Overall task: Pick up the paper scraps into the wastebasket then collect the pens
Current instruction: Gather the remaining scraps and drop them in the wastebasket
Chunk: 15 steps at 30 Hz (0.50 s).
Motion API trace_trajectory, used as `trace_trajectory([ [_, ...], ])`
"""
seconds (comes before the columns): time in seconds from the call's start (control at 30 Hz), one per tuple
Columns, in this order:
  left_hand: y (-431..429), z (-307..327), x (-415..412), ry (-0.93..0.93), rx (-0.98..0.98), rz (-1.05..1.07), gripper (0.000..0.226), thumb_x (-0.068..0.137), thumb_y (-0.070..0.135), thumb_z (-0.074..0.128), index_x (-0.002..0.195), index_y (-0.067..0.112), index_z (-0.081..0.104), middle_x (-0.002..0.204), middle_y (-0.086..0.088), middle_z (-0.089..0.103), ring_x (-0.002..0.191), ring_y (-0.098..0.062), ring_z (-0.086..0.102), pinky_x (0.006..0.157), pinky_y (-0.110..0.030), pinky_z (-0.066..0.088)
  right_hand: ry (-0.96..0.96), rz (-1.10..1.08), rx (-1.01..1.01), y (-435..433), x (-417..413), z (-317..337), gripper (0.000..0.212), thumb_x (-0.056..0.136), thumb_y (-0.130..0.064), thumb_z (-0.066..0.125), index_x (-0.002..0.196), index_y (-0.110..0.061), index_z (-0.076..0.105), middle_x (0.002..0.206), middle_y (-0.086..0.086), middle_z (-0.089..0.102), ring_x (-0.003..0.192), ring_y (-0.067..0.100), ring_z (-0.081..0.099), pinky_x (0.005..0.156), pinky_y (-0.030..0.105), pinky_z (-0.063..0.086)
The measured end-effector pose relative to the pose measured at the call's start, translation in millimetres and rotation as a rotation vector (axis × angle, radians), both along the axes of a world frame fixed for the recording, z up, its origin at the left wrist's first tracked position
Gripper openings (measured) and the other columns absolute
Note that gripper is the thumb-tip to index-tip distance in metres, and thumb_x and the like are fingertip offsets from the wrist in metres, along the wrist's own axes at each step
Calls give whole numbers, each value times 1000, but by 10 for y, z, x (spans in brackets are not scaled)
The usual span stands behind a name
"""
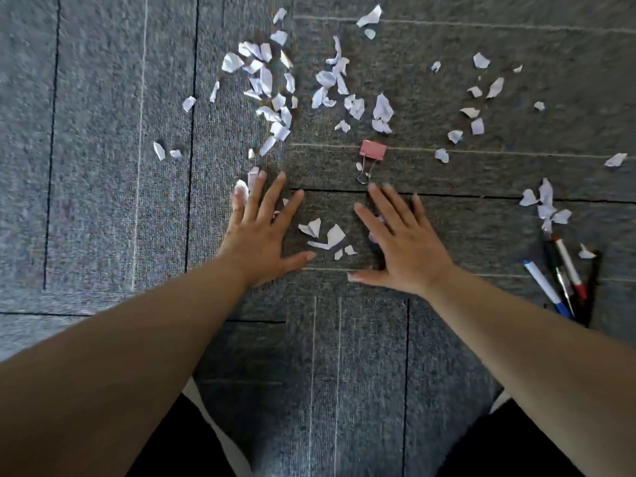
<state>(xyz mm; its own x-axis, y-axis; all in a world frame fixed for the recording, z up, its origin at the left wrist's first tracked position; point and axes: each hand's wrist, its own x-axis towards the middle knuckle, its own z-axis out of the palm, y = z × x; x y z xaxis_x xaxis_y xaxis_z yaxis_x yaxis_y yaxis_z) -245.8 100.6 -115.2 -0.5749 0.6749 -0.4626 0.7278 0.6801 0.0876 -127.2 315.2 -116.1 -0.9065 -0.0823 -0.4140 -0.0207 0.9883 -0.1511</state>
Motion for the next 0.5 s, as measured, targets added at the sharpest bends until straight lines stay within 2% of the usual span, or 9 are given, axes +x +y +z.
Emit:
trace_trajectory([
  [0.1, 77, 55, -45, -34, 106, 63, 87, 82, 67, 34, 146, 21, -3, 155, -6, -14, 141, -25, -18, 111, -44, -7, 55, -87, -38, -102, -379, 34, 90, 80, -70, 34, 148, -17, 8, 156, 7, -5, 143, 25, -5, 114, 44, -3],
  [0.17, 111, 126, -126, -54, 176, 82, 80, 87, 56, 41, 147, 19, 1, 155, -4, -11, 142, -24, -13, 113, -47, 9, 96, -166, -52, -129, -496, 67, 79, 86, -61, 37, 146, -13, 18, 156, 10, 4, 143, 28, 5, 116, 45, 10],
  [0.23, 106, 172, -217, -31, 181, 78, 80, 89, 53, 40, 146, 19, -4, 155, -4, -14, 141, -23, -14, 113, -49, 14, 133, -225, -53, -76, -441, 108, 78, 86, -62, 32, 143, -10, 26, 154, 13, 16, 140, 32, 18, 113, 47, 22],
  [0.3, 55, 192, -281, -10, 124, 62, 87, 85, 62, 35, 140, 21, -19, 151, -6, -24, 136, -23, -26, 115, -49, -2, 119, -174, -9, 11, -258, 129, 87, 82, -72, 23, 144, -11, 20, 153, 14, 16, 140, 32, 17, 113, 47, 20],
  [0.37, -23, 173, -287, 2, 42, 21, 97, 74, 78, 22, 132, 23, -33, 143, -8, -37, 131, -27, -35, 108, -47, -17, 66, -69, 27, 44, -34, 113, 98, 76, -81, 18, 146, -13, 8, 154, 13, 10, 141, 30, 8, 110, 50, 11],
  [0.43, -68, 111, -248, -6, -5, -33, 103, 62, 86, 8, 128, 23, -40, 141, -10, -40, 129, -30, -38, 102, -45, -24, 21, 0, 25, 10, 106, 54, 105, 72, -86, 16, 147, -15, 2, 154, 10, 3, 141, 28, 1, 111, 51, 8],
  [0.5, -67, 42, -223, -19, -7, -14, 102, 64, 84, 6, 128, 20, -40, 141, -9, -40, 128, -27, -39, 101, -43, -25, 8, -1, 20, -71, 83, -34, 105, 72, -86, 14, 148, -14, 1, 154, 9, 0, 141, 27, -3, 115, 47, 4],
])
